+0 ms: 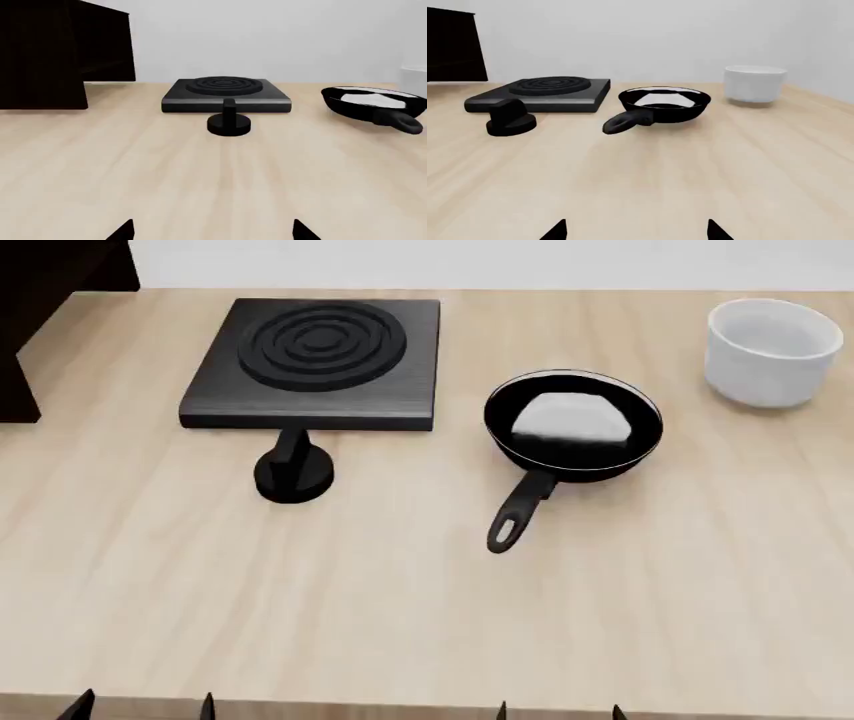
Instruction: Put the frying pan on the cabinet shelf.
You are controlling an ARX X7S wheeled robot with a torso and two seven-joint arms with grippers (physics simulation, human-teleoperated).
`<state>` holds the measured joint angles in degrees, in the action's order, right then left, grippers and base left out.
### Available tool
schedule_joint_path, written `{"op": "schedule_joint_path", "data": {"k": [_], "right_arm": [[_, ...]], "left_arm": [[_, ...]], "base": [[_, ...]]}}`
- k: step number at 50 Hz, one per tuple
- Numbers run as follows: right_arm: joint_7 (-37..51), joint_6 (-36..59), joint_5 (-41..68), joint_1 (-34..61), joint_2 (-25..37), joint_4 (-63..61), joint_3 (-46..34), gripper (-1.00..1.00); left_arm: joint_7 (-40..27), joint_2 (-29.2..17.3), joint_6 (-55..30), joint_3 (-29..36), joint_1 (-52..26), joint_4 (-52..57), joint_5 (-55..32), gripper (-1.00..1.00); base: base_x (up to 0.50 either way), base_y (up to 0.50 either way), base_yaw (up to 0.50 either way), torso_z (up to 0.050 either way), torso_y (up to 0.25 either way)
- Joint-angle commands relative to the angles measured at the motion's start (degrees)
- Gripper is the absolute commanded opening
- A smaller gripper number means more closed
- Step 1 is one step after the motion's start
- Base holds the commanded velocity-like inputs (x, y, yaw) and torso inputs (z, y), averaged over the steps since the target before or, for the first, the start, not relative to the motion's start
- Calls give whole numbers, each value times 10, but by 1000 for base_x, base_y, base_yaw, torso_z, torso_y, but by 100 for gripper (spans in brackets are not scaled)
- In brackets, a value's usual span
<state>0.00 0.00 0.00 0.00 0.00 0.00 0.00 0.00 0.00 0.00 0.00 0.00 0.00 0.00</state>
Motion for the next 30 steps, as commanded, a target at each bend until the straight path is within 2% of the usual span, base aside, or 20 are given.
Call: {"op": "schedule_joint_path", "data": {"k": [1,11,14,30], "right_arm": [[7,0,5,0,5,0,-7,100],[32,1,23,-3,23,-11,-27,100],[36,0,28,-2,27,-9,-30,100],[52,-3,38,0,42,-4,-49,100]], "left_arm": [[-6,-6,0,6,0,0,-6,100],[-17,-25,21,28,7,4,-16,100],[-9,-22,8,15,4,2,-67,100],[-30,-42,15,47,5,0,-49,100]], "base": [[0,0,0,0,0],[0,0,0,2,0],[0,0,0,41,0],[0,0,0,50,0]]}}
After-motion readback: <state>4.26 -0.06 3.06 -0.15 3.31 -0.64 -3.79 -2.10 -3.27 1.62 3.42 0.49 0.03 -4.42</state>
